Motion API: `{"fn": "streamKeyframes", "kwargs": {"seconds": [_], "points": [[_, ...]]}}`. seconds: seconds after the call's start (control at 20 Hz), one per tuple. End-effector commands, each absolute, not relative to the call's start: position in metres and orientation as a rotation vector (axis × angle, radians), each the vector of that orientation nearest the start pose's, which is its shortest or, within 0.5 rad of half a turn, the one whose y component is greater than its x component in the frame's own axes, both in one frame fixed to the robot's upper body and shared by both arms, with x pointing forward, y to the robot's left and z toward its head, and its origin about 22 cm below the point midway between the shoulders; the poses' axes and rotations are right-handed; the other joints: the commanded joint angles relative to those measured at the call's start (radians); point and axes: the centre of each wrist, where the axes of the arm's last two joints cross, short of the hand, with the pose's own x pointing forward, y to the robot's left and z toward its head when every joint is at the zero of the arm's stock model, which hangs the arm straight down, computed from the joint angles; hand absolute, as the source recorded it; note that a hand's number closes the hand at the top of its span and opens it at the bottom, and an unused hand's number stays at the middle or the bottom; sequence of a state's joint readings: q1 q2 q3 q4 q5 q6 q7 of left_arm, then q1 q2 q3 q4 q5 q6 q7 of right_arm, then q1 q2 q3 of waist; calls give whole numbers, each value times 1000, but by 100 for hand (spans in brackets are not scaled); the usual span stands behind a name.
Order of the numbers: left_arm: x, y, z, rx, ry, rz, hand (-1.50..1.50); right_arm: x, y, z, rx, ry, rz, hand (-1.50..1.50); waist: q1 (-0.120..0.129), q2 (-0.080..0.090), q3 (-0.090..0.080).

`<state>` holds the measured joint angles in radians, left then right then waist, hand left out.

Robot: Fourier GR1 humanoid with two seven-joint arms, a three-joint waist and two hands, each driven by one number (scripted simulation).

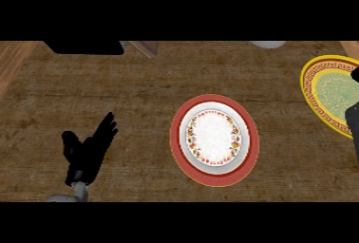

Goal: Pick the lemon from the plate and place it in the plate

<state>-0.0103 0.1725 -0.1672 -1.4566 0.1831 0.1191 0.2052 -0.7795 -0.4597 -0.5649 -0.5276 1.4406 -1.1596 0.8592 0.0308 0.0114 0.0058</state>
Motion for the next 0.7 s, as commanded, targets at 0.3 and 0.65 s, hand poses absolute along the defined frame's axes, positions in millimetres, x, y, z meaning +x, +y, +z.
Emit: {"fn": "streamKeyframes", "kwargs": {"seconds": [0.3,0.65], "points": [[233,229,-27,-33,-1215,-30,0,367,-426,33,-1586,-636,-523,-150,2,4,1],[237,235,-25,-17,-1222,-31,0,356,-439,36,-1542,-890,-560,-150,-2,7,5]]}}
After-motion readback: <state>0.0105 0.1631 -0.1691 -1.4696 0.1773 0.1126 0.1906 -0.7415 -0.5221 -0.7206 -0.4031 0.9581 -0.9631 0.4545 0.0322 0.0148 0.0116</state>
